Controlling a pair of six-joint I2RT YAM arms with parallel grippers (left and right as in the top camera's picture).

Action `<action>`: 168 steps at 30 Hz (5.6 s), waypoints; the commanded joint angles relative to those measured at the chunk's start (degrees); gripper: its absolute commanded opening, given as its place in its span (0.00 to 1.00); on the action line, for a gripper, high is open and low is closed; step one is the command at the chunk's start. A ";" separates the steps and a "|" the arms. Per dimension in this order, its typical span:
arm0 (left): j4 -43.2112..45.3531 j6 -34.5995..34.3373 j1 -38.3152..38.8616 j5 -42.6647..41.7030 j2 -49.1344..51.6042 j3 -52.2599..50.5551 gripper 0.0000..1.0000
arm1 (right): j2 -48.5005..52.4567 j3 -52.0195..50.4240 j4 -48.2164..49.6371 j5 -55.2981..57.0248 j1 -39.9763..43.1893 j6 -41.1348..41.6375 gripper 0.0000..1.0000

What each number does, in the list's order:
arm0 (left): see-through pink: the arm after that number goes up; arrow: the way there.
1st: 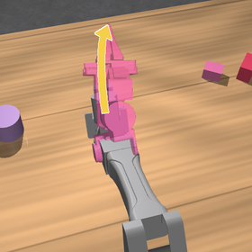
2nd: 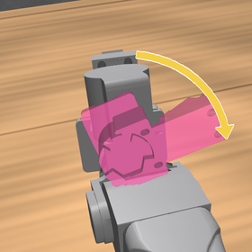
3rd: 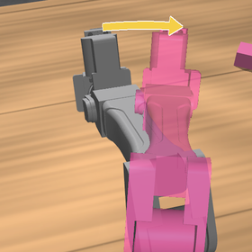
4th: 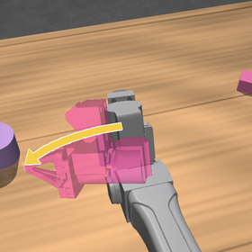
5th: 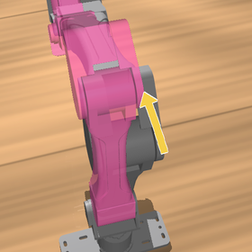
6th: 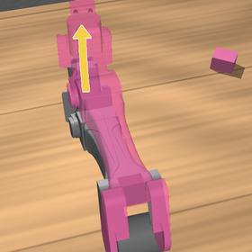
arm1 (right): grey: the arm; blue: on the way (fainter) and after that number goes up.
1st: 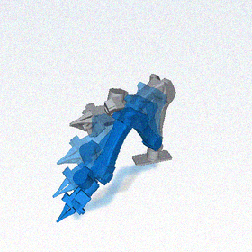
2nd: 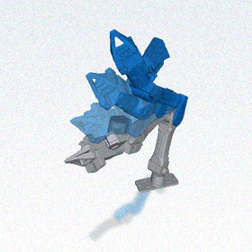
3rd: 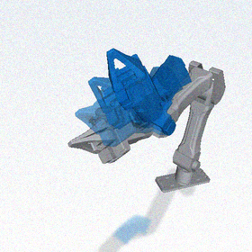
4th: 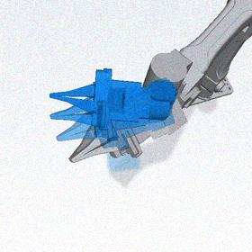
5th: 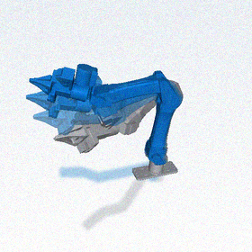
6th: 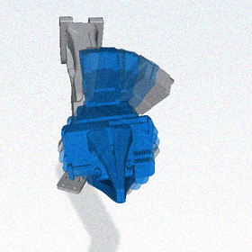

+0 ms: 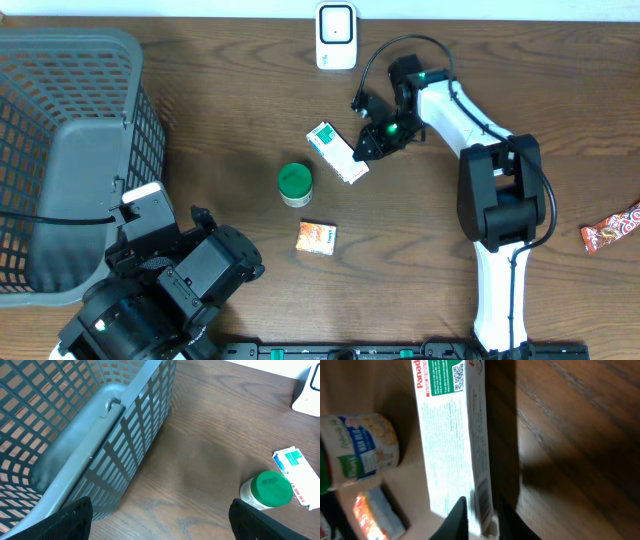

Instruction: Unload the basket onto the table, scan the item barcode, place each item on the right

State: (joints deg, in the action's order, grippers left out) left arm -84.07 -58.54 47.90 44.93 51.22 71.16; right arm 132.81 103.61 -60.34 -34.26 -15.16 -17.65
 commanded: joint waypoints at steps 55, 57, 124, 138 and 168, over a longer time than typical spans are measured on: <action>-0.33 -0.70 0.02 0.55 0.00 -0.13 0.85 | -1.01 2.12 -3.28 26.38 -14.56 15.47 0.60; -0.33 -0.68 0.02 0.55 0.00 -0.11 0.85 | -1.09 2.60 -5.01 21.53 -13.97 15.45 0.57; -0.33 -0.70 0.02 0.55 0.00 -0.13 0.85 | -1.33 1.97 -9.38 -4.20 1.18 20.94 0.99; -0.31 -0.70 0.02 0.55 0.00 -0.13 0.85 | -1.33 -9.29 -6.01 -5.70 -3.58 2.40 0.94; -0.33 -0.70 0.02 0.55 0.00 -0.11 0.85 | -14.12 -6.97 -11.61 31.54 -6.32 17.18 0.01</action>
State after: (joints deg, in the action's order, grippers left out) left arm -84.07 -58.54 47.90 44.93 51.22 71.16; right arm 124.42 95.13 -71.24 -18.65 -19.53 -8.34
